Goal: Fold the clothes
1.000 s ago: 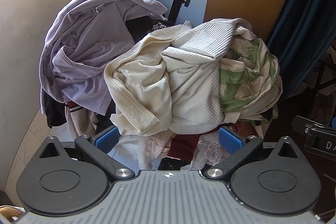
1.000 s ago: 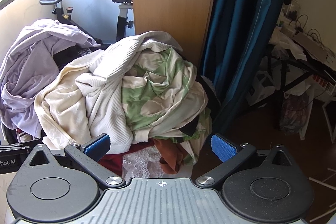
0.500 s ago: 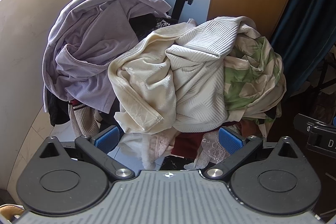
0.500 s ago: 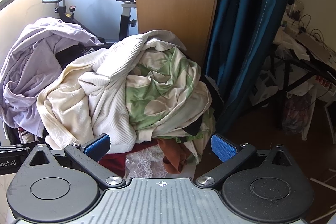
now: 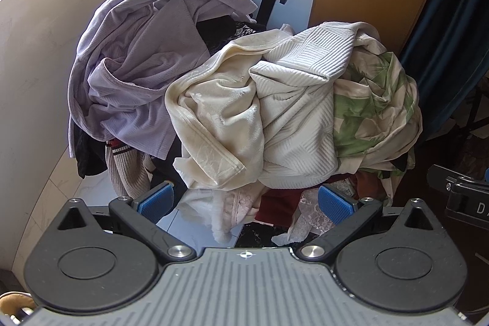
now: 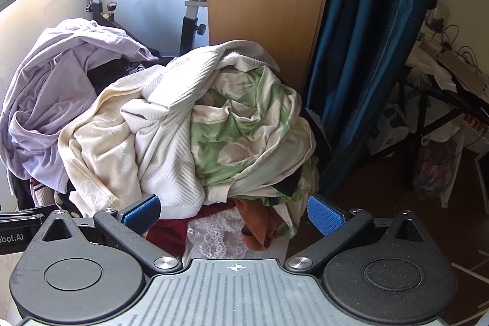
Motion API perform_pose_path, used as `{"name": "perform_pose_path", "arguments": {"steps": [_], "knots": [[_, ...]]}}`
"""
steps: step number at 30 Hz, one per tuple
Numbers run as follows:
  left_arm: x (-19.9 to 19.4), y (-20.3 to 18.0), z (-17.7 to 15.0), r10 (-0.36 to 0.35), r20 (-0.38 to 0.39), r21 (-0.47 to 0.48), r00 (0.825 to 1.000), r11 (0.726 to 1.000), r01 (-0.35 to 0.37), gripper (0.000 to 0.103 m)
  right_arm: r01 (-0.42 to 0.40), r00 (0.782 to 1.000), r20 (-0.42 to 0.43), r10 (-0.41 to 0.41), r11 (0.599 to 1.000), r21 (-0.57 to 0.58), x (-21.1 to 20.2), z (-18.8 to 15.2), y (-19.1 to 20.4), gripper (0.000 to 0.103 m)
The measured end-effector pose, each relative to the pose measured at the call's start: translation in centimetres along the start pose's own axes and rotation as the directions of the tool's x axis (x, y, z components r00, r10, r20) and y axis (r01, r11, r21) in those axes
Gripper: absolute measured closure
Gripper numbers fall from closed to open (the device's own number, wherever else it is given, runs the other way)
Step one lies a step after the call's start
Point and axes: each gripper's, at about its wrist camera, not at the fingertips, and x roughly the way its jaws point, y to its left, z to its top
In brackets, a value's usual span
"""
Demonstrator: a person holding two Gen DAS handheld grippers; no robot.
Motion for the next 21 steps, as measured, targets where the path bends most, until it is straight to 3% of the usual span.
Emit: {"name": "perform_pose_path", "arguments": {"steps": [21], "knots": [[0.62,0.70,-0.18,-0.014,-0.025,-0.002,1.000,1.000,0.014,0.000,0.010,1.000,-0.024,-0.010,1.000,-0.005,0.27,-0.44,0.81,0.001]]}}
